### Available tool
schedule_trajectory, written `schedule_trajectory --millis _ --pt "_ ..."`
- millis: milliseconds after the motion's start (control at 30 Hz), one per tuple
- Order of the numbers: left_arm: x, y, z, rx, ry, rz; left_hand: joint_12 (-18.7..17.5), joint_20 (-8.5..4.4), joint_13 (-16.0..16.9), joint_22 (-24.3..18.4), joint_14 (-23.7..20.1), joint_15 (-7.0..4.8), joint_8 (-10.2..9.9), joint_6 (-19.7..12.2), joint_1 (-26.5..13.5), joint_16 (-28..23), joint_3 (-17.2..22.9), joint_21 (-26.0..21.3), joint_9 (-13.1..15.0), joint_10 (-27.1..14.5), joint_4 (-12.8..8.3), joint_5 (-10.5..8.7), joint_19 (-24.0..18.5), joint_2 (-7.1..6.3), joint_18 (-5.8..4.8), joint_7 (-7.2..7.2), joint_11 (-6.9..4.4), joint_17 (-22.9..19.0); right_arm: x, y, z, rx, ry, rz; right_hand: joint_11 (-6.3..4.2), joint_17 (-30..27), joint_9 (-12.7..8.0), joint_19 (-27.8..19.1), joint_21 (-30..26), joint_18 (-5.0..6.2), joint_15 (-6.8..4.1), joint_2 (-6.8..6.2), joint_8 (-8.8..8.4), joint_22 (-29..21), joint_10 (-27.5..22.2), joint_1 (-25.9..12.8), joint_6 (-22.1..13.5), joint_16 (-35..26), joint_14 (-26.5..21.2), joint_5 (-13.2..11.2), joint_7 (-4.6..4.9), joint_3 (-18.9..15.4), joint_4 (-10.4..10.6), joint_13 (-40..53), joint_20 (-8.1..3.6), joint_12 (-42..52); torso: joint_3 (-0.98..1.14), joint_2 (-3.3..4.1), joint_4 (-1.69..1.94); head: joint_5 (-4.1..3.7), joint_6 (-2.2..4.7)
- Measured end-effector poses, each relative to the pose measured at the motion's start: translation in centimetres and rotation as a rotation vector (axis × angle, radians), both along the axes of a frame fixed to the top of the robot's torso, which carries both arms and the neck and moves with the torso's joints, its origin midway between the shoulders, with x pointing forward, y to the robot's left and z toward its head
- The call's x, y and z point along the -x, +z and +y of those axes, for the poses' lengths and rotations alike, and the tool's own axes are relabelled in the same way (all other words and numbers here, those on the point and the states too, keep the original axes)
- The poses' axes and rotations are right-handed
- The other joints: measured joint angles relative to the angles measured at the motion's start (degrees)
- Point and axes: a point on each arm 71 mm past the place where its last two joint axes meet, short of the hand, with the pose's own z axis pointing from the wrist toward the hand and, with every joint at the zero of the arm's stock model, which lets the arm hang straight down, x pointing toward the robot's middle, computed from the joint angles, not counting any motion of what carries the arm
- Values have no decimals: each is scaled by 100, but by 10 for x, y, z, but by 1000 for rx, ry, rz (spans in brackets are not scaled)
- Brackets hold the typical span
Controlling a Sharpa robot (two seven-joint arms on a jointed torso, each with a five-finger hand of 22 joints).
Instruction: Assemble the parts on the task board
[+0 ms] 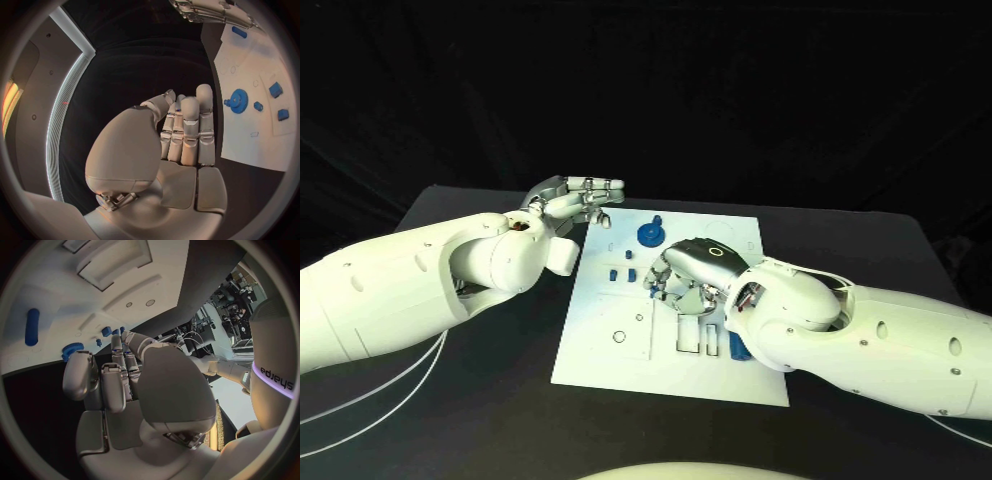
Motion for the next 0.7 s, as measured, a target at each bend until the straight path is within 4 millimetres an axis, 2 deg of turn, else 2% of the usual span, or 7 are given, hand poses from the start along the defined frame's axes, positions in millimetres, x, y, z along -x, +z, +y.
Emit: schedule_trajectory --millis 133,500,700 --pt "0 0 -1 1 -4 0 0 0 0 0 -4 4 0 0 0 0 0 0 0 0 0 0 0 0 0 0 0 0 1 -8 6 2 5 14 -7 0 -1 0 0 0 0 9 -1 3 8 -9 0 0 0 32 0 16 -16 -4 0 -11 1 2 2 92 -44" --pt "1 0 -3 3 -8 0 15 2 3 -2 -4 4 0 0 0 0 0 0 1 -11 0 0 2 0 0 0 11 -2 0 -22 13 11 3 33 -7 -1 5 0 0 0 0 0 -16 4 10 -60 -1 0 0 63 -1 0 -31 7 0 -11 3 -2 -2 254 -159" --pt "1 0 -3 3 -11 0 24 21 5 -6 -5 5 0 0 0 0 0 0 1 -20 0 0 21 0 0 0 20 -5 2 -28 15 13 6 42 -7 -1 4 0 -1 0 0 0 -21 4 10 -60 -1 0 0 64 -1 0 -31 6 0 -11 3 -4 -2 327 -189"
